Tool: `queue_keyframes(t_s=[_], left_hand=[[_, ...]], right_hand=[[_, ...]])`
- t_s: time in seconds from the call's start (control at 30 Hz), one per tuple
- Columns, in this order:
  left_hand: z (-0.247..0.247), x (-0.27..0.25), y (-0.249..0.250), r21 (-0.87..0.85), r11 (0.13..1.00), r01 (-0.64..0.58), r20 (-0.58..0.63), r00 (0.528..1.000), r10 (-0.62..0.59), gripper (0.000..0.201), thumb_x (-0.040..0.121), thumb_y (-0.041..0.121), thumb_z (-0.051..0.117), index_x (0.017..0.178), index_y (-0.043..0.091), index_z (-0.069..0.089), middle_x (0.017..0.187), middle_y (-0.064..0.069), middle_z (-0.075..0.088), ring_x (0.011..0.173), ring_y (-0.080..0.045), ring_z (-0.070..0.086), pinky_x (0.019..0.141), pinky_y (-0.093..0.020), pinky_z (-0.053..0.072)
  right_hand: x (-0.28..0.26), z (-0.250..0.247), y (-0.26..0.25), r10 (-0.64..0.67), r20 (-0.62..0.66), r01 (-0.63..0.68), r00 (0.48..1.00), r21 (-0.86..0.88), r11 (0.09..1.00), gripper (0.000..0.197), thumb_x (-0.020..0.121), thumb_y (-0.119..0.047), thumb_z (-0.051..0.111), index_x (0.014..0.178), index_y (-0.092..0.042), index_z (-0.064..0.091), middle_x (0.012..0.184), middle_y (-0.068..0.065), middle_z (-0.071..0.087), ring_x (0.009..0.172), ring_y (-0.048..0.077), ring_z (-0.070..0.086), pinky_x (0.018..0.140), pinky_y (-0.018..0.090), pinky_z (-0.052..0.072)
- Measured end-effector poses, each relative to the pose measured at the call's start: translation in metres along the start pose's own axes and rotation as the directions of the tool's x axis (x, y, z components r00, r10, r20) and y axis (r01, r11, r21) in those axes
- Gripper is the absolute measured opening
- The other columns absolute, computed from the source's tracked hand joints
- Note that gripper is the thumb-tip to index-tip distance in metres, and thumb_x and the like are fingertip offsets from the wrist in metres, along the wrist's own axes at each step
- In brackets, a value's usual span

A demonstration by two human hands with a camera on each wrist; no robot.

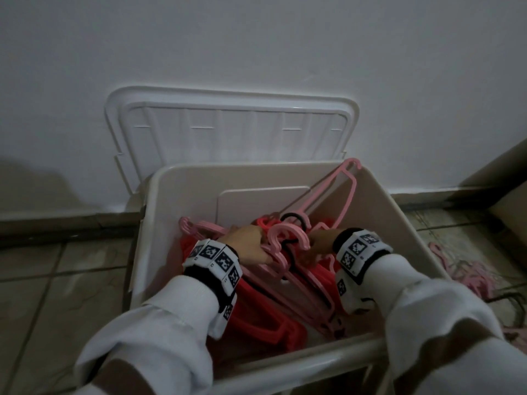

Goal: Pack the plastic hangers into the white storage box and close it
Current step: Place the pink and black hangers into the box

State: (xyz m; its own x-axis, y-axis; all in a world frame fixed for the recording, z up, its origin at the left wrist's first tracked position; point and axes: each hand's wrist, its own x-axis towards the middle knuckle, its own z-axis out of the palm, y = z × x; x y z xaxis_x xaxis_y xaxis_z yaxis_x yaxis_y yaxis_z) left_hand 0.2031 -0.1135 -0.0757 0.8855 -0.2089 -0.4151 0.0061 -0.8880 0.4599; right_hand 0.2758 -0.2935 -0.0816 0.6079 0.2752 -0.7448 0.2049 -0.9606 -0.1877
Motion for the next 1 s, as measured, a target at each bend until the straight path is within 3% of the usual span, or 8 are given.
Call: queue_keyframes(t_s=[0.07, 0.17, 0.27, 0.4, 0.63, 0.7, 0.83, 1.0], left_hand=[[-0.001, 0.001, -0.003, -0.032, 0.999, 0.008, -0.020, 1.000, -0.009, 0.032, 0.080, 0.039, 0.064, 0.102, 0.015, 0.066, 0.100, -0.006, 0.068, 0.096, -0.024, 0.061, 0.086, -0.029, 0.041], [-0.001, 0.003, -0.008, -0.052, 0.998, 0.035, -0.043, 0.998, -0.037, 0.035, 0.079, 0.035, 0.066, 0.108, 0.015, 0.063, 0.108, -0.005, 0.065, 0.103, -0.025, 0.058, 0.090, -0.029, 0.042], [0.000, 0.004, -0.008, -0.033, 0.998, 0.057, -0.043, 0.997, -0.059, 0.036, 0.078, 0.034, 0.068, 0.107, 0.014, 0.060, 0.107, -0.006, 0.060, 0.103, -0.026, 0.056, 0.082, -0.028, 0.043], [0.000, 0.007, -0.010, -0.068, 0.997, 0.032, -0.043, 0.998, -0.035, 0.033, 0.075, 0.034, 0.069, 0.103, 0.016, 0.063, 0.104, -0.007, 0.064, 0.098, -0.026, 0.060, 0.081, -0.029, 0.047], [-0.003, 0.009, -0.012, -0.107, 0.994, 0.009, -0.056, 0.998, -0.016, 0.023, 0.077, 0.032, 0.069, 0.090, 0.020, 0.055, 0.101, -0.007, 0.064, 0.096, -0.026, 0.060, 0.078, -0.028, 0.046], [-0.003, 0.010, -0.013, -0.132, 0.991, -0.003, -0.068, 0.998, -0.006, 0.027, 0.075, 0.032, 0.069, 0.097, 0.019, 0.060, 0.103, -0.005, 0.065, 0.098, -0.024, 0.060, 0.083, -0.030, 0.048], [-0.004, 0.011, -0.014, -0.190, 0.982, -0.006, -0.075, 0.997, -0.008, 0.031, 0.074, 0.029, 0.069, 0.102, 0.017, 0.064, 0.100, -0.003, 0.066, 0.092, -0.020, 0.062, 0.084, -0.032, 0.051], [-0.002, 0.010, -0.013, -0.185, 0.983, 0.009, -0.034, 0.999, -0.015, 0.025, 0.074, 0.026, 0.072, 0.094, 0.016, 0.061, 0.091, -0.003, 0.066, 0.081, -0.019, 0.060, 0.074, -0.029, 0.049]], right_hand=[[0.013, 0.009, -0.003, 0.003, -0.087, -0.012, 0.996, -0.108, 0.994, 0.034, 0.086, -0.030, 0.065, 0.109, -0.005, 0.063, 0.111, 0.011, 0.066, 0.095, 0.024, 0.063, 0.080, 0.027, 0.050], [0.021, 0.015, -0.006, 0.012, -0.286, -0.066, 0.958, -0.178, 0.982, 0.047, 0.078, -0.047, 0.068, 0.103, -0.008, 0.064, 0.104, 0.011, 0.066, 0.098, 0.026, 0.060, 0.080, 0.032, 0.048], [0.024, 0.021, -0.009, 0.046, -0.460, -0.175, 0.887, -0.242, 0.954, 0.045, 0.082, -0.043, 0.065, 0.109, -0.007, 0.060, 0.108, 0.011, 0.064, 0.107, 0.029, 0.056, 0.078, 0.033, 0.047], [0.029, 0.029, -0.021, 0.045, -0.563, -0.253, 0.826, -0.298, 0.921, 0.023, 0.088, -0.028, 0.058, 0.107, -0.013, 0.061, 0.105, 0.006, 0.067, 0.098, 0.026, 0.062, 0.073, 0.035, 0.046], [-0.001, 0.016, -0.026, 0.028, -0.609, -0.228, 0.793, -0.253, 0.940, 0.028, 0.092, -0.030, 0.048, 0.107, -0.010, 0.062, 0.109, 0.009, 0.065, 0.101, 0.029, 0.063, 0.074, 0.031, 0.044], [-0.014, 0.010, -0.025, 0.021, -0.577, -0.171, 0.816, -0.206, 0.964, 0.033, 0.093, -0.034, 0.047, 0.108, -0.010, 0.062, 0.111, 0.012, 0.063, 0.103, 0.029, 0.061, 0.073, 0.031, 0.042], [-0.037, -0.003, -0.017, -0.082, -0.367, 0.036, 0.926, -0.129, 0.991, 0.027, 0.092, -0.027, 0.054, 0.107, -0.009, 0.066, 0.105, 0.015, 0.065, 0.099, 0.031, 0.061, 0.074, 0.029, 0.041], [-0.057, -0.017, -0.007, -0.161, -0.368, 0.135, 0.916, -0.098, 0.986, 0.030, 0.094, -0.022, 0.054, 0.119, -0.007, 0.061, 0.105, 0.011, 0.063, 0.093, 0.025, 0.059, 0.073, 0.022, 0.037]])
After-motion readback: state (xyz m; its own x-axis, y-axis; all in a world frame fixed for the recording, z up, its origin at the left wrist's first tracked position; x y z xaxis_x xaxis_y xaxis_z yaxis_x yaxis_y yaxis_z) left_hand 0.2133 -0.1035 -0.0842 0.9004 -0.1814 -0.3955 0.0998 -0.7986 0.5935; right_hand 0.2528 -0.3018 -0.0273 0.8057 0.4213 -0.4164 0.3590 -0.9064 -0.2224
